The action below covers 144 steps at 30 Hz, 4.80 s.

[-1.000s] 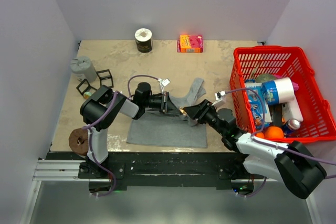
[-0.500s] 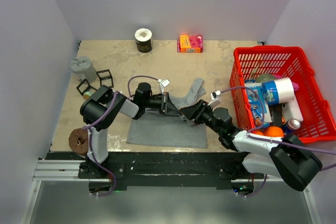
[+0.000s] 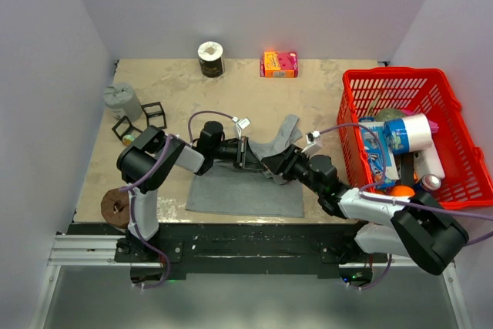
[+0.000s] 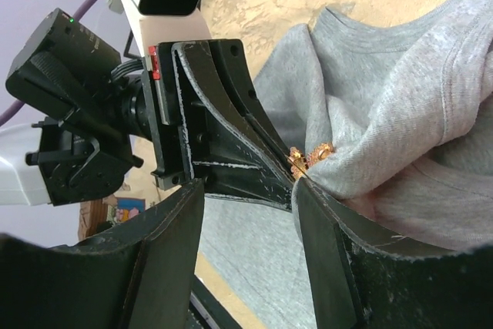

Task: Pin the brooch onto the clothing
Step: Close the brooch on the flattened clothing.

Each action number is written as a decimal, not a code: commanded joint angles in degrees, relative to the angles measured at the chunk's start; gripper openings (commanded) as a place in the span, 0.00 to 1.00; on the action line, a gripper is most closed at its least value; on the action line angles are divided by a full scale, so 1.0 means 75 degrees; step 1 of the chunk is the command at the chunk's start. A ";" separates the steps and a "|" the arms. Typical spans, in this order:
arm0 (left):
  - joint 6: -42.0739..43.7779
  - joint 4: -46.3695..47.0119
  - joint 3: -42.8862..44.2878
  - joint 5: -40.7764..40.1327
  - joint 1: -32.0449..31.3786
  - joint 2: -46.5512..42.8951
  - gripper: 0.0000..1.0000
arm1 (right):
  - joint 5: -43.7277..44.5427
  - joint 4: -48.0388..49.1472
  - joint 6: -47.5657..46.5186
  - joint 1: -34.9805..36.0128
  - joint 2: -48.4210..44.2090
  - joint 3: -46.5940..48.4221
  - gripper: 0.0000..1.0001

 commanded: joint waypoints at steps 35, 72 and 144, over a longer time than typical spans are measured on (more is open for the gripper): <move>0.0167 -0.0052 0.0317 0.0292 0.0070 -0.0267 0.00 | 0.0930 -0.2223 -0.0237 -0.0129 -0.2067 -0.0134 0.61; 0.0167 -0.0064 0.0329 0.0281 0.0070 -0.0244 0.00 | 0.1598 -0.2611 -0.0624 -0.0281 -0.1433 0.0452 0.44; -0.0254 0.0404 0.0235 0.0351 0.0070 -0.0396 0.00 | 0.2312 -0.0701 0.0396 0.0820 0.0382 -0.0286 0.46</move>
